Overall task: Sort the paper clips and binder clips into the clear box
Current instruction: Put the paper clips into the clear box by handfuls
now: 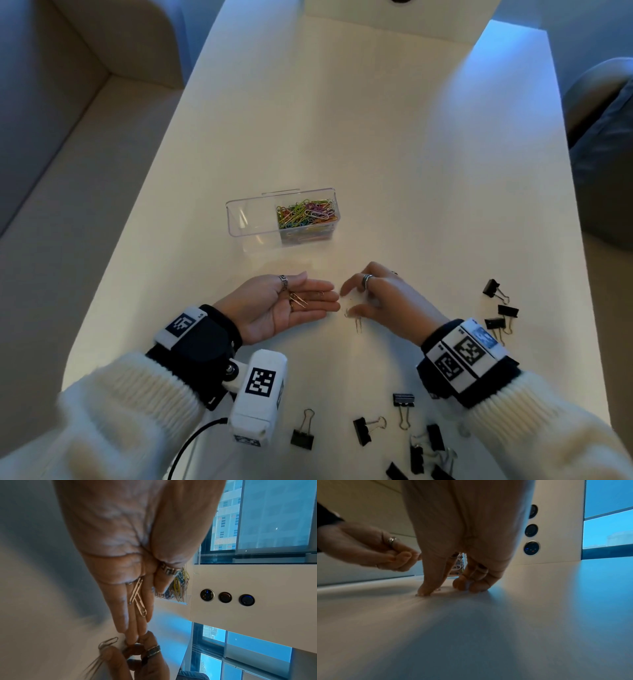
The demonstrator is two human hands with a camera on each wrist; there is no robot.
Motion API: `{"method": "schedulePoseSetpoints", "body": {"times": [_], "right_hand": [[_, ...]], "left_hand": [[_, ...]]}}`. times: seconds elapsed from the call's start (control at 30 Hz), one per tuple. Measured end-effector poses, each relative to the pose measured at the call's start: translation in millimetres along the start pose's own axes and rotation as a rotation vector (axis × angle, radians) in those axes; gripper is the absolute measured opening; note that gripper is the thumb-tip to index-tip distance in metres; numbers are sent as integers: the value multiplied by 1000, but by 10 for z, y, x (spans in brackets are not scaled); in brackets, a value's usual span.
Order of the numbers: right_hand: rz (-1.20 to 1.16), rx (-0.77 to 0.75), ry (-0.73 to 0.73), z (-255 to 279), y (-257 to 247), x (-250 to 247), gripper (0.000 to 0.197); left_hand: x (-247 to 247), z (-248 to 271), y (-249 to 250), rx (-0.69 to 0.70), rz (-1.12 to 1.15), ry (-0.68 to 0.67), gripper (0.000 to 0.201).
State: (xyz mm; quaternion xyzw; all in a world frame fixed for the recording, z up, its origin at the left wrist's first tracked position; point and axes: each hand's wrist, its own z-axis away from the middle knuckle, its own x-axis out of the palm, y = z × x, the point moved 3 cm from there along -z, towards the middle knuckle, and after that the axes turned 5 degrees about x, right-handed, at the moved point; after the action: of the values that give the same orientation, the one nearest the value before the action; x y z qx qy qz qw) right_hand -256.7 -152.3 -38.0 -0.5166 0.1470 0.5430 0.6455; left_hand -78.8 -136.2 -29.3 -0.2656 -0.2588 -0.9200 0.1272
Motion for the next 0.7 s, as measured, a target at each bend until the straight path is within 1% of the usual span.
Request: {"method": "schedulePoseSetpoints", "body": {"times": [0.23, 0.33, 0.4, 0.47, 0.5, 0.57, 0.6, 0.67, 0.7], "right_hand": [[151, -26, -99, -57, -13, -14, 20], [226, -76, -80, -25, 21, 10, 19], [112, -92, -38, 29, 29, -27, 14], [-40, -44, -5, 101, 57, -88, 21], [-93, -2, 1, 143, 75, -107, 20], [-186, 89, 4, 222, 88, -88, 12], [-228, 131, 4, 259, 85, -42, 14], [-265, 213, 0, 298, 94, 96, 18], [-245, 244, 13, 302, 103, 156, 19]], "left_hand": [[-67, -17, 5, 0, -9, 13, 37], [-83, -19, -1, 7, -10, 17, 37], [-88, -25, -9, 12, -8, 17, 38], [-89, -33, -16, 21, 0, 20, 37], [-93, -37, -19, 25, 2, 24, 37], [-97, -45, -24, 31, 4, 30, 35], [-95, -52, -31, 30, 1, 32, 35], [-77, -71, -43, 26, -5, 34, 35], [-68, -78, -45, 26, -5, 35, 35]]}}
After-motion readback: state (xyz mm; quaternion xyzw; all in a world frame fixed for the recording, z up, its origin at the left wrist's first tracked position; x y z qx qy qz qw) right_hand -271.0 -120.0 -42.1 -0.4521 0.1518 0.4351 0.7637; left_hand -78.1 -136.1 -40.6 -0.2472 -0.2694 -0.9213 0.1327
